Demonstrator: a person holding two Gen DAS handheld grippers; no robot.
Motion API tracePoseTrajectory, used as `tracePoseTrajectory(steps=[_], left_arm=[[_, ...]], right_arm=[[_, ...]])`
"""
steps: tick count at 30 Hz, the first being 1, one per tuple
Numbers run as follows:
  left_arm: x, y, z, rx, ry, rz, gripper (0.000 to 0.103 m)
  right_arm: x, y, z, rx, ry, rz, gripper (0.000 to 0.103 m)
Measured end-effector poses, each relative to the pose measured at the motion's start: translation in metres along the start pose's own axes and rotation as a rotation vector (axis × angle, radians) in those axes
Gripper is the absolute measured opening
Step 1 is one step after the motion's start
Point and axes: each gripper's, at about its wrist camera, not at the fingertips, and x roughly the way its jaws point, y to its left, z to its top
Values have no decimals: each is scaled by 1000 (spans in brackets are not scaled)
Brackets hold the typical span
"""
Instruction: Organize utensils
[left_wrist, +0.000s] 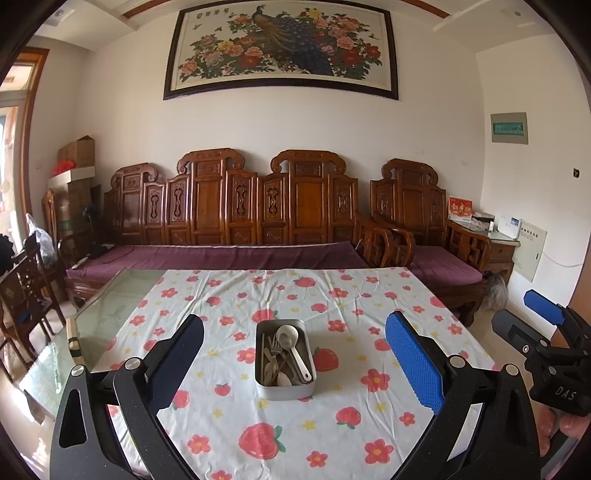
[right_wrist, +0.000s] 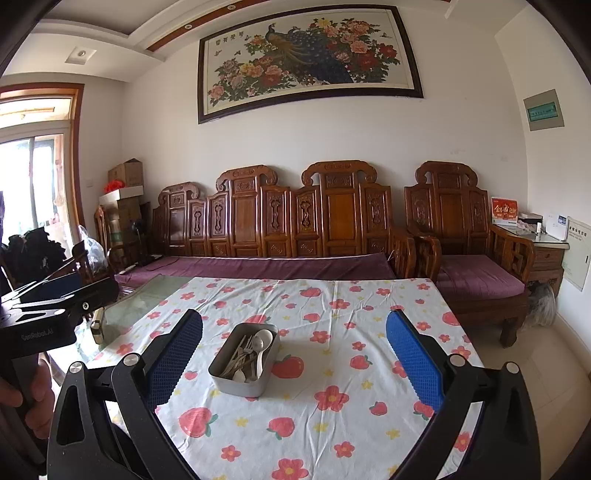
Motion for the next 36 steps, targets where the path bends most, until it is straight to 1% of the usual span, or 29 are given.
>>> tracePoseTrajectory(steps=[36], left_arm=[[0, -3, -4, 4, 6, 0, 95]], right_arm=[[-2, 7, 1, -2, 1, 3, 100]])
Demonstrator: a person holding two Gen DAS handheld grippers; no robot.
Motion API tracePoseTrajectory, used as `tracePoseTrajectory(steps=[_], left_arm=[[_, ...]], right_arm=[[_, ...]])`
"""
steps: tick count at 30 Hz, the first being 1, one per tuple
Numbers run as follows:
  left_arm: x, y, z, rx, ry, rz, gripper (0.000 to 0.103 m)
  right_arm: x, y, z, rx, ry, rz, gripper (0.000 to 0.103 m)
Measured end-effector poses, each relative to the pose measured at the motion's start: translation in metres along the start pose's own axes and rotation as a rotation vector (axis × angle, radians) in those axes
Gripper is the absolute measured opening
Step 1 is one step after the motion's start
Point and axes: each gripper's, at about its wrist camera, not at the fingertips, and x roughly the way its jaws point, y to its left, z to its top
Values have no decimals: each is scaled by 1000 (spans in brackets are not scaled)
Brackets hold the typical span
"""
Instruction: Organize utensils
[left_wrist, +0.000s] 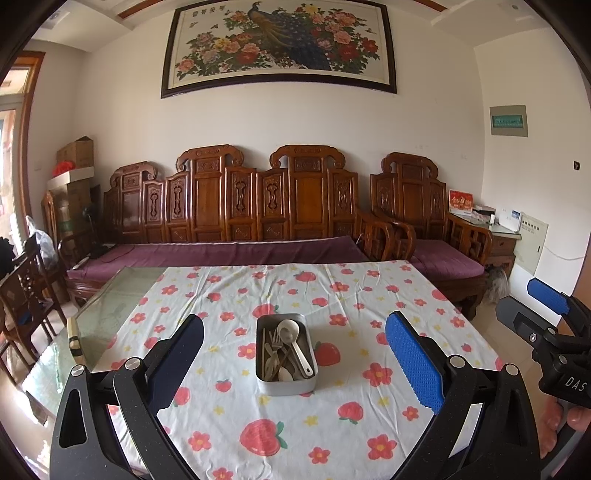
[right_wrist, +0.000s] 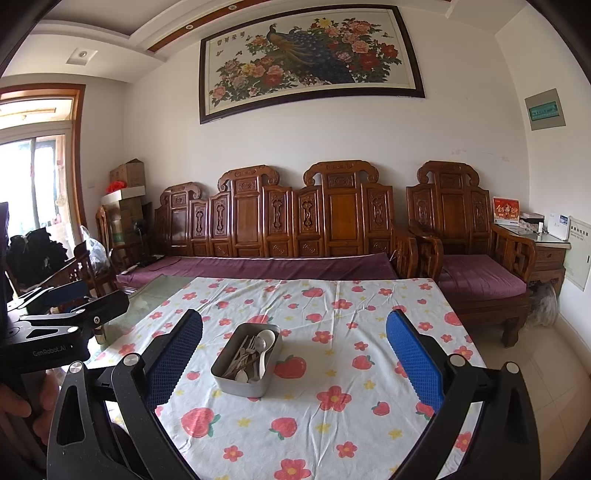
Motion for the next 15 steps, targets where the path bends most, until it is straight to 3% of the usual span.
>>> tracePoseTrajectory(steps=[15], left_arm=[[1, -1, 0, 1, 0, -1, 95]], right_arm=[[-1, 2, 1, -3, -1, 0, 100]])
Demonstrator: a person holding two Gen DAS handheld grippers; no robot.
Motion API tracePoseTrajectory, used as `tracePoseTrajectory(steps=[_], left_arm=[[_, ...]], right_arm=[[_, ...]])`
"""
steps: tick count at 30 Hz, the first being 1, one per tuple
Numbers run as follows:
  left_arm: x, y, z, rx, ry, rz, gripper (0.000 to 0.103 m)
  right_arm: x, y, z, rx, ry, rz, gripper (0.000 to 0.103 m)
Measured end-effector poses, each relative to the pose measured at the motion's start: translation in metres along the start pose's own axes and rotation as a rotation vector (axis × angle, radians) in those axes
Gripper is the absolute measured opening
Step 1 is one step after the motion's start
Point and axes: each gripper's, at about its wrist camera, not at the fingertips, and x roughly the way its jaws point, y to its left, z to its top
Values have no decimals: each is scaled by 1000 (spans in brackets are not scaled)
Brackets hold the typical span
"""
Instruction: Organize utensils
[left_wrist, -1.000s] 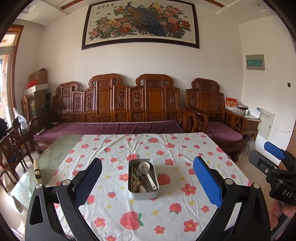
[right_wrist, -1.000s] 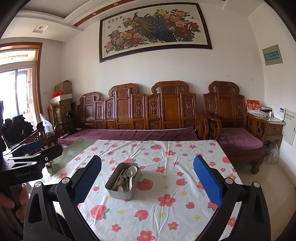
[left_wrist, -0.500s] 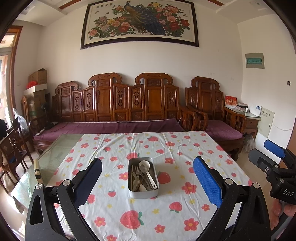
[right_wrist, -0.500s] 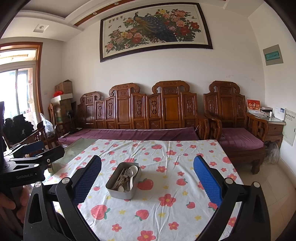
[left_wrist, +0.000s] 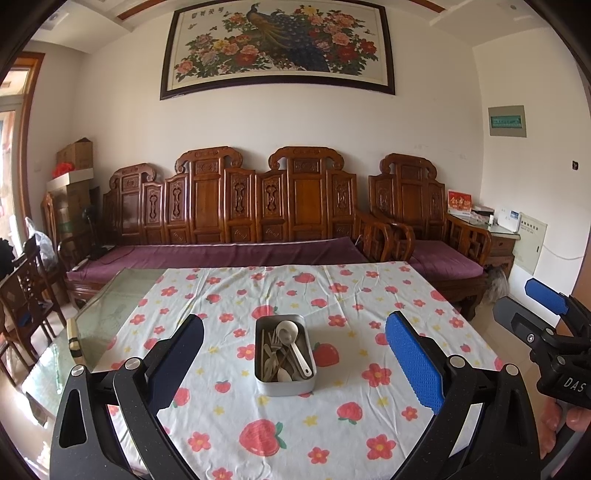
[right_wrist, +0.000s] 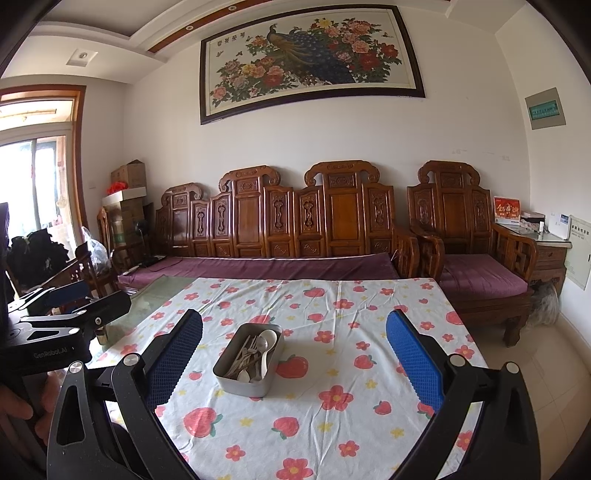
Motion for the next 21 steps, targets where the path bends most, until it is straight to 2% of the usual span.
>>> tracePoseTrajectory(steps=[21], left_arm=[[0, 0, -2, 1, -2, -1, 95]], right_arm=[[3, 7, -3, 7, 1, 0, 100]])
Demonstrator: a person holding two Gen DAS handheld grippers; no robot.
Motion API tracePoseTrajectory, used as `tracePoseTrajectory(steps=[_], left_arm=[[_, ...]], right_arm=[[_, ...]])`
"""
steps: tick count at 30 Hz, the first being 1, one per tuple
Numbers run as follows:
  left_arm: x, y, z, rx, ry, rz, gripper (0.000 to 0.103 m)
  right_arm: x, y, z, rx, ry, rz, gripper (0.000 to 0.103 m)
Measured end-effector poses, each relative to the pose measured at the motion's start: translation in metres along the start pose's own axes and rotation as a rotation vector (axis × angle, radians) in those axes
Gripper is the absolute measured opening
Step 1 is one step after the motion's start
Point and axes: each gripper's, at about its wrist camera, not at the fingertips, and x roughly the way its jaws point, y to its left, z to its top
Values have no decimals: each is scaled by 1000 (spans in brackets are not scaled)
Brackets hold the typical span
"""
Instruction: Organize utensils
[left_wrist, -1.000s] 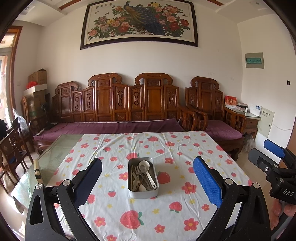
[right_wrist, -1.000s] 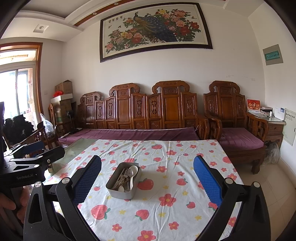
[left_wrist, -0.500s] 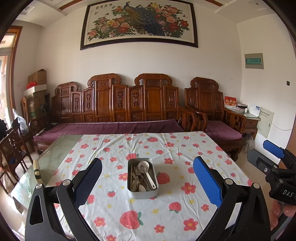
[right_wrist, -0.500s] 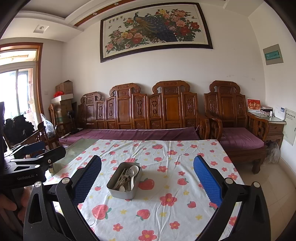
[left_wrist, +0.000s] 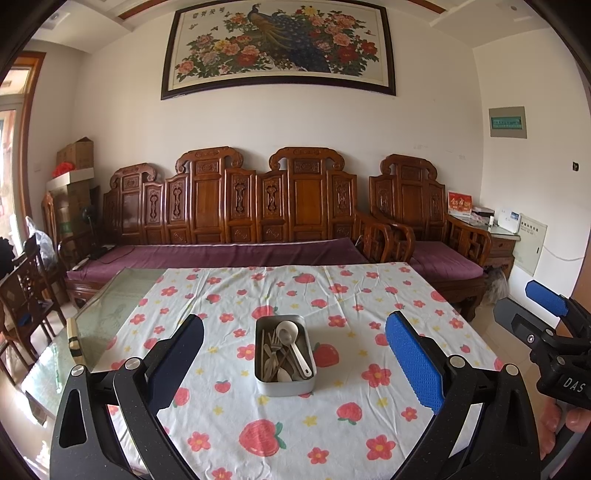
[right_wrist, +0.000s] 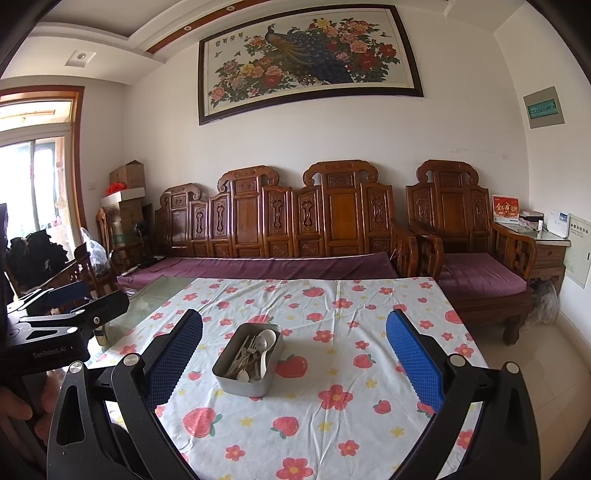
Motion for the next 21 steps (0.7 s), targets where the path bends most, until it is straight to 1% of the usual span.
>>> tracePoseTrajectory(steps=[14, 21], left_arm=[[0, 0, -1, 3, 2, -1, 95], [-3, 1, 0, 9, -11, -4, 95]], right_arm=[[0, -1, 0, 1, -2, -2, 100], [-1, 0, 0, -1, -2, -3, 100]])
